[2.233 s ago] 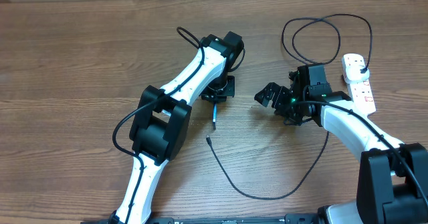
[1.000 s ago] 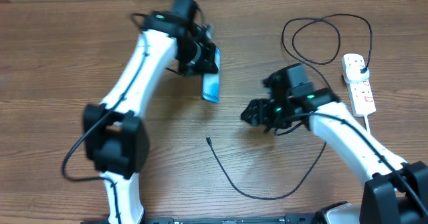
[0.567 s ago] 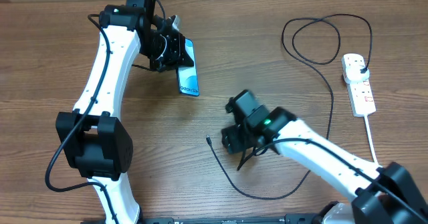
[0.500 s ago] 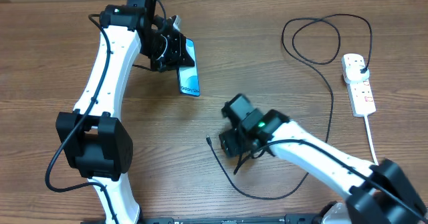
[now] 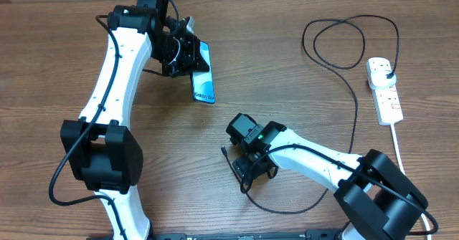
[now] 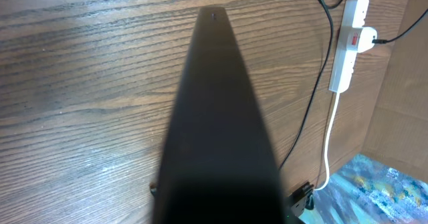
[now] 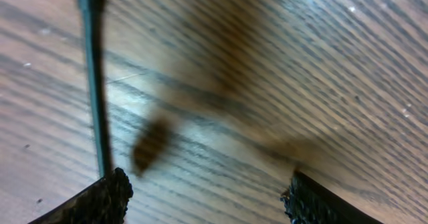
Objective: Plug charger to phone and switch on socket
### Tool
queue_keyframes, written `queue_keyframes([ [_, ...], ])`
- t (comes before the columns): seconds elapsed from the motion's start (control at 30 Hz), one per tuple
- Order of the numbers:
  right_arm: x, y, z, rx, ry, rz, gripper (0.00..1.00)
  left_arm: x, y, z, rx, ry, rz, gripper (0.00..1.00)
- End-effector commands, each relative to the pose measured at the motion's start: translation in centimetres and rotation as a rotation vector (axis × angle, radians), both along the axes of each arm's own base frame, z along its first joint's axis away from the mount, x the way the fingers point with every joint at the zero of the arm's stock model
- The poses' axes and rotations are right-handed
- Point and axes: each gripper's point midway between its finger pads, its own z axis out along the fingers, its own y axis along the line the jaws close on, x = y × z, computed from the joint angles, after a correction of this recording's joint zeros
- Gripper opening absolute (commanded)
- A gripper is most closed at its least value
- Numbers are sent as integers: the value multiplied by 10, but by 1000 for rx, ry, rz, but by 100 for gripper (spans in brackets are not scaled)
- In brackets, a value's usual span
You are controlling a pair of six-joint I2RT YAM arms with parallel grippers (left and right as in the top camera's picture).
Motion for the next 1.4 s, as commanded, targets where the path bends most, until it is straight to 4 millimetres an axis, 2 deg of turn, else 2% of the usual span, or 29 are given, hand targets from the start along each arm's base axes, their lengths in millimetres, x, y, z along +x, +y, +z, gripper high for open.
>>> queue_keyframes([
  [0.0,7,24,18,81,-6,55,74,-1,-5,11,-20,-34,-28,4],
  [0.23,22,45,33,153,-51,54,56,1,-6,12,-32,-35,-13,4],
  [0.5,13,65,28,174,-63,94,42,5,-8,13,-38,-24,20,4],
  [0.77,6,63,16,126,-77,75,51,4,-7,13,-37,-19,20,4],
  [1.23,1,50,3,86,-71,58,49,3,-7,13,-38,-3,38,4],
  [1.37,1,54,2,108,-73,59,61,1,-7,12,-35,9,37,4],
])
